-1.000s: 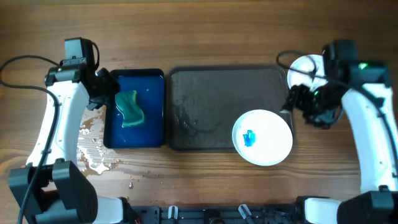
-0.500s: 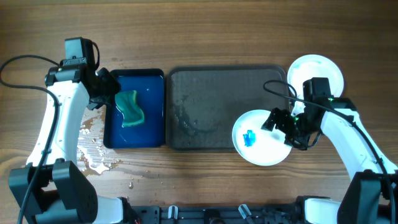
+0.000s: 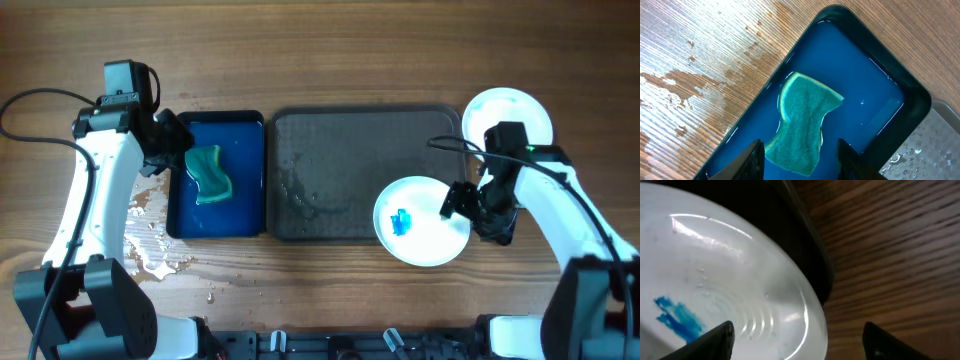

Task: Clean dirty plates on tray and stack at the side
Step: 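Grasp the plate rim with the right gripper and drag it toward tray center, then grasp the green sponge with the left gripper and lift it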

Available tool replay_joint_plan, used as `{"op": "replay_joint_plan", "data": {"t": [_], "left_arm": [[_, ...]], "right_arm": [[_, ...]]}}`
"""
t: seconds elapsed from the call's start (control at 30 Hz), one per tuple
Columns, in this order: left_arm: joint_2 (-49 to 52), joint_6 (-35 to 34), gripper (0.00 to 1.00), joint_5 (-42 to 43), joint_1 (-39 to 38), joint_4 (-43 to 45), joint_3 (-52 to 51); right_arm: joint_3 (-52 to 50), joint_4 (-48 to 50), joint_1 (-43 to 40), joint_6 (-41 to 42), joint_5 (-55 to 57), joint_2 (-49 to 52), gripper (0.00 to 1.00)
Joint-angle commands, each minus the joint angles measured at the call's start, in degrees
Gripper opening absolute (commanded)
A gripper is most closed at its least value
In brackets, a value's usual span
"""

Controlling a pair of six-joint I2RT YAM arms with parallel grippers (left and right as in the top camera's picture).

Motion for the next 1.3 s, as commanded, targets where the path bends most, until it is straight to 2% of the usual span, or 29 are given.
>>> {"op": "replay_joint_plan", "data": {"t": [0.0,0.07,0.1,0.13,0.27,0.5,0.53,0.57,0.7,0.87,0.93,0.97,1.0,1.1,1.17,1.23,1.27], "left_arm": [[0.52,-0.37,0.43,0.28,-0.31,-0.39,-0.07],[0.52,-0.39,0.43,0.28,-0.31,-0.35,-0.07],[0.52,-0.39,0.43,0.28,-0.31,-0.37,-0.07],[0.52,-0.37,0.43,0.28,-0.31,-0.35,-0.07],[0.52,-0.39,0.43,0.28,-0.31,-0.39,-0.04],[0.52,-0.37,0.43,0.28,-0.31,-0.46,-0.07],[0.52,-0.37,0.43,0.28,-0.31,-0.48,-0.04],[0.52,-0.37,0.43,0.28,-0.31,-0.50,-0.07],[0.52,-0.37,0.42,0.28,-0.31,-0.85,-0.07],[0.66,1.99,0.30,0.35,-0.31,-0.11,-0.07],[2.10,2.75,0.26,0.57,-0.59,0.50,-0.07],[2.93,4.26,0.30,1.97,-1.14,0.70,-0.07],[4.68,6.64,0.39,5.25,-2.49,1.42,-0.07],[8.61,7.04,0.48,6.29,-7.08,3.74,-0.07],[10.75,6.97,0.49,5.46,-10.27,4.59,-0.04],[11.69,4.00,0.43,-0.33,-10.80,2.43,-0.04],[11.87,3.80,0.47,-2.62,-10.16,0.85,-0.04]], "right_arm": [[-0.76,1.68,0.09,1.22,-0.92,3.69,0.73],[-0.76,3.04,0.09,1.22,-1.01,4.48,0.45],[-0.76,3.48,0.09,1.25,-1.16,4.48,0.43],[-0.76,3.82,0.09,1.22,-1.38,4.48,0.33],[-0.76,4.72,0.09,1.22,-2.01,4.48,0.27],[-0.81,7.74,0.09,1.20,-2.23,4.50,0.27],[-0.90,8.46,0.09,1.18,-2.91,4.48,0.19],[-0.90,9.18,0.11,1.20,-4.02,4.50,0.04],[-0.90,10.93,0.20,0.33,-5.03,4.48,0.04],[-0.85,16.85,0.46,-6.08,-9.01,4.48,0.04],[-0.85,18.29,2.23,-5.81,-9.79,4.48,0.04],[-0.85,18.69,3.23,-5.31,-9.77,4.48,0.04],[-0.85,19.28,4.70,-4.76,-9.79,4.50,0.04],[-0.85,20.52,7.30,-4.13,-9.77,4.48,0.04],[-0.85,20.79,7.58,-3.45,-9.75,4.50,0.04],[-0.85,20.72,7.58,-3.76,-9.77,4.50,0.04],[-0.85,20.72,7.58,-4.17,-9.79,4.50,0.04]]}}
